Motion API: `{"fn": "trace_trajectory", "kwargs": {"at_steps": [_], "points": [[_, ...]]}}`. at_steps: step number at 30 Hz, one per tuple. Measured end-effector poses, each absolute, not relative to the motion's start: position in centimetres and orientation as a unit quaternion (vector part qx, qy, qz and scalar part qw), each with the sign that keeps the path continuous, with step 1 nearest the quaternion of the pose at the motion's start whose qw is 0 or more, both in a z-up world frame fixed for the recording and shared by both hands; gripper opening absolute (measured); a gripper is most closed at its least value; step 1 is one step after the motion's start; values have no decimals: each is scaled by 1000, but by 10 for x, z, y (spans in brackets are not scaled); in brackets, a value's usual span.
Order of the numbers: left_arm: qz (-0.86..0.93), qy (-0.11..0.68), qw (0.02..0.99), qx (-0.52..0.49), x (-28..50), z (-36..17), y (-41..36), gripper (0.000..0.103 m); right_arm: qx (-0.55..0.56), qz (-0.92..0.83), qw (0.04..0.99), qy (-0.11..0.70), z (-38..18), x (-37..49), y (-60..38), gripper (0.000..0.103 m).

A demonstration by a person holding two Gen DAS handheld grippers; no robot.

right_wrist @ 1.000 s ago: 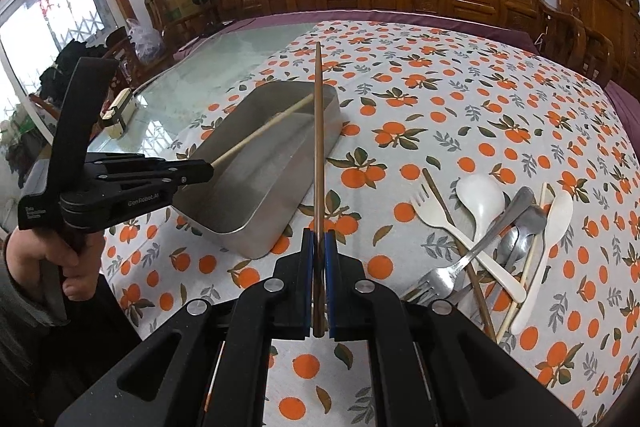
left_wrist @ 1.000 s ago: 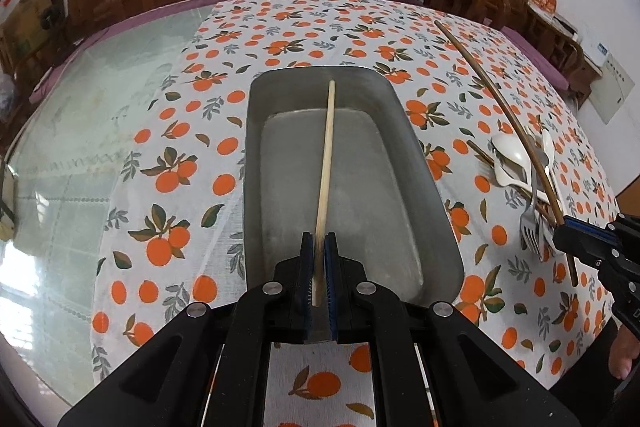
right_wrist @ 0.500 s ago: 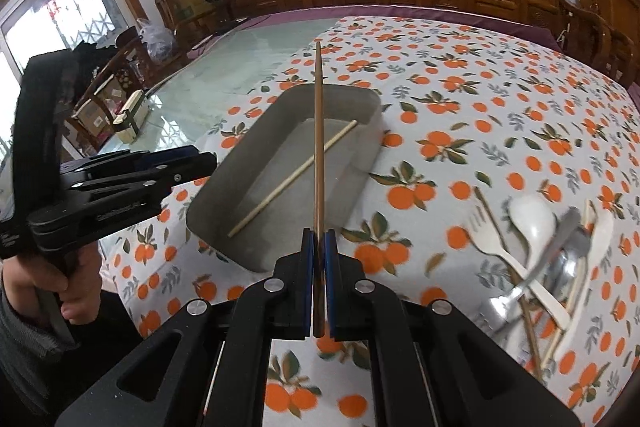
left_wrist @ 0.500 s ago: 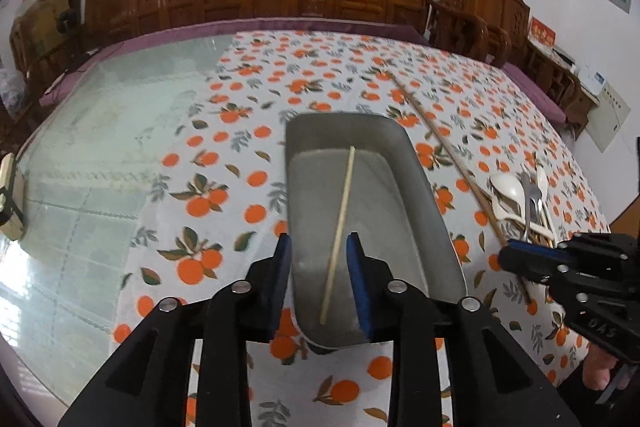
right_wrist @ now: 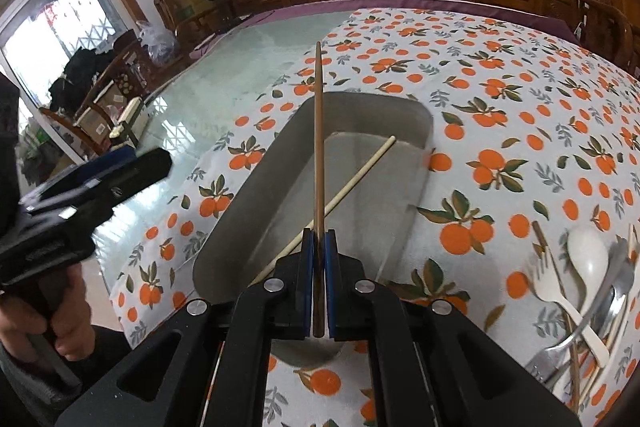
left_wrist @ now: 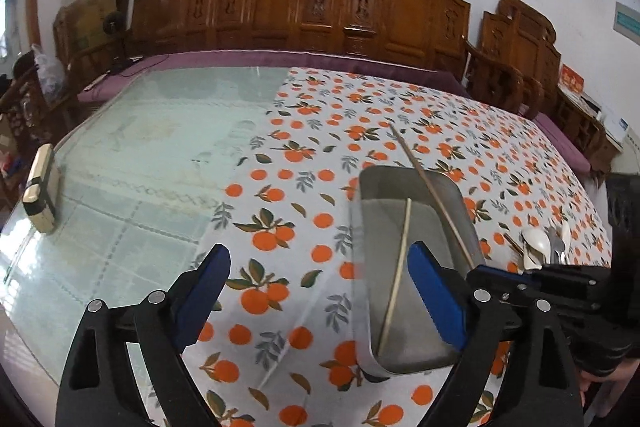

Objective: Organize utensils
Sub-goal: 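Carry chopsticks into the grey tray and open both grippers to release them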

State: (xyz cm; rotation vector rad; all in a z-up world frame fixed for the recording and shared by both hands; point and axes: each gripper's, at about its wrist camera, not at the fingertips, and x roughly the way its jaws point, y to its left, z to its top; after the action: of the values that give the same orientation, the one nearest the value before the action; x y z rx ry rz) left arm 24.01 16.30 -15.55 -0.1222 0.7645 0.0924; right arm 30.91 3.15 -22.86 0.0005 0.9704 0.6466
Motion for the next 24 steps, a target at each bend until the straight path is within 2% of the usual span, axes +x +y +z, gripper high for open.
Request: {"fn": "trace_trajectory", "kwargs": {"at_steps": [2,13,24], "points": [[49,371,925,-66,239,-155,167,91,-3,306,832,463,-233,309,35,6],[54,367,925,-79,238,-153,173,91,-13,296,827,478,-249,306,42,8],[45,365,927,-73,236,-151,161,91,-3,308,841,445,-224,296,16,8]]}}
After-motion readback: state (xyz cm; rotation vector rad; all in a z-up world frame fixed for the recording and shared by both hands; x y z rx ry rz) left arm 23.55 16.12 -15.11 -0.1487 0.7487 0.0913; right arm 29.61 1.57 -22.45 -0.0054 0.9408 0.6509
